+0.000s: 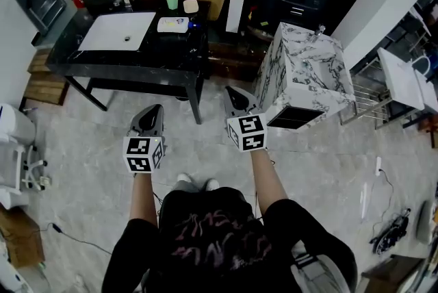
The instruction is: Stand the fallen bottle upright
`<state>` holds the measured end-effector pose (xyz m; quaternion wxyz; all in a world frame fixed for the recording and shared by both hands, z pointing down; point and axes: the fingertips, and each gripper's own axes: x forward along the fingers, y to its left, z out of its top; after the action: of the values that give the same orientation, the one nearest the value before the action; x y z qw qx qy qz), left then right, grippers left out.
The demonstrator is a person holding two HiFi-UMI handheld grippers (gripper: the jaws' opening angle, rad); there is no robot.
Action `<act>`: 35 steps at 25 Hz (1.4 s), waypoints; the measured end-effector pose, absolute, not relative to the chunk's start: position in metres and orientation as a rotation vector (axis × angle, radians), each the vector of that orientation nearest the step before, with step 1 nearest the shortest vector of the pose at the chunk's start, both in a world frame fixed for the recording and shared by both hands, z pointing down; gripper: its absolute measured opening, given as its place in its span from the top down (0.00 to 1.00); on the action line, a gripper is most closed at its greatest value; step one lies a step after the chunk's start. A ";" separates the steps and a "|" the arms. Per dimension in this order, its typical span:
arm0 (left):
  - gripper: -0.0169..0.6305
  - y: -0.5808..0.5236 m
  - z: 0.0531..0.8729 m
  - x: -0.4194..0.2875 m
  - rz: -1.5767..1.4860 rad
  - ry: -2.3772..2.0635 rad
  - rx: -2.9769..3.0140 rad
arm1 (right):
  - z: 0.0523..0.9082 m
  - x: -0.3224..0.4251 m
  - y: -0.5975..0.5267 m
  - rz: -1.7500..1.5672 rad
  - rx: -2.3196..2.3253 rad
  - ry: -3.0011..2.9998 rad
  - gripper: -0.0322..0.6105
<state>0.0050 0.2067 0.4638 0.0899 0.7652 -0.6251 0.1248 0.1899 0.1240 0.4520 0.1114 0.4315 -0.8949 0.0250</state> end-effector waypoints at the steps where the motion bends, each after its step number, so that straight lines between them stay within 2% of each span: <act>1: 0.95 0.205 0.464 0.005 0.372 -1.861 2.274 | 0.452 0.190 0.123 0.073 1.265 -2.630 0.93; 15: 0.95 0.137 0.478 -0.016 0.373 -1.839 2.278 | 0.469 0.178 0.059 0.090 1.270 -2.610 0.93; 35: 0.95 -0.095 0.518 -0.126 0.381 -1.648 2.347 | 0.509 0.065 -0.150 0.160 1.391 -2.488 0.93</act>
<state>-0.1259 -0.0946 0.5175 0.1239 0.8050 -0.5653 0.1306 0.0651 -0.1502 0.5086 0.1430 0.4822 -0.8625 0.0554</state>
